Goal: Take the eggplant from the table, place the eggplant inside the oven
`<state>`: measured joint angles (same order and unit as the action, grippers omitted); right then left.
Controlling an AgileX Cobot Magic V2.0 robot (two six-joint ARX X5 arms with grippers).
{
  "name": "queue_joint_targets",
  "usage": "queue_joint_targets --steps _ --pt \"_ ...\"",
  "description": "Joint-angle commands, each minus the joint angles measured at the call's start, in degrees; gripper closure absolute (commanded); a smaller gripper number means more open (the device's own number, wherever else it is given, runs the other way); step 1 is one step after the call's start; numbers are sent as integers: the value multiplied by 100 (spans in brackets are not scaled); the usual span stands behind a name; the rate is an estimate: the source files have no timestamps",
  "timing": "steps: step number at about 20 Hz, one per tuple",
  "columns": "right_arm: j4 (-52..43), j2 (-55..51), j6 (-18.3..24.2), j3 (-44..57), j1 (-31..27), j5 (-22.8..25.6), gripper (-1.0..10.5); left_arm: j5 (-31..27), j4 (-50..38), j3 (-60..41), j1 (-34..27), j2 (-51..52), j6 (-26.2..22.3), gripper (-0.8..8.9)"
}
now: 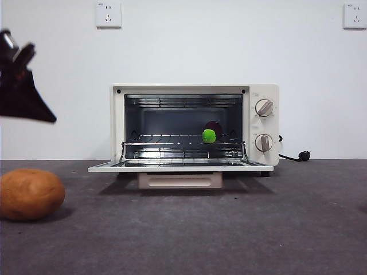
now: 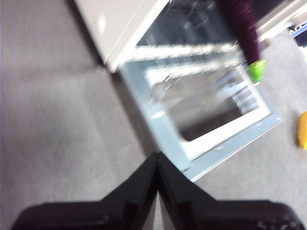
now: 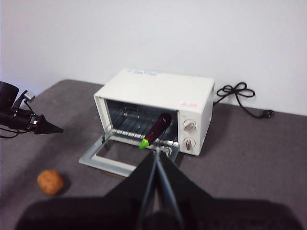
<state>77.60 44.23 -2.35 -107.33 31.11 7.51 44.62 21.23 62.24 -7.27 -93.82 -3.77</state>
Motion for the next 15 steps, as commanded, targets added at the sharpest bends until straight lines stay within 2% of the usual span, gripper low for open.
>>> queue_joint_targets --steps 1,4,15 --pt "127 -31 -66 116 7 -2 958 66 -83 -118 59 -358 76 820" --pt "127 -31 -166 111 7 0 958 256 -293 -118 96 -723 90 820" --pt "127 -31 -240 114 7 2 958 383 -872 -118 693 -1683 79 821"
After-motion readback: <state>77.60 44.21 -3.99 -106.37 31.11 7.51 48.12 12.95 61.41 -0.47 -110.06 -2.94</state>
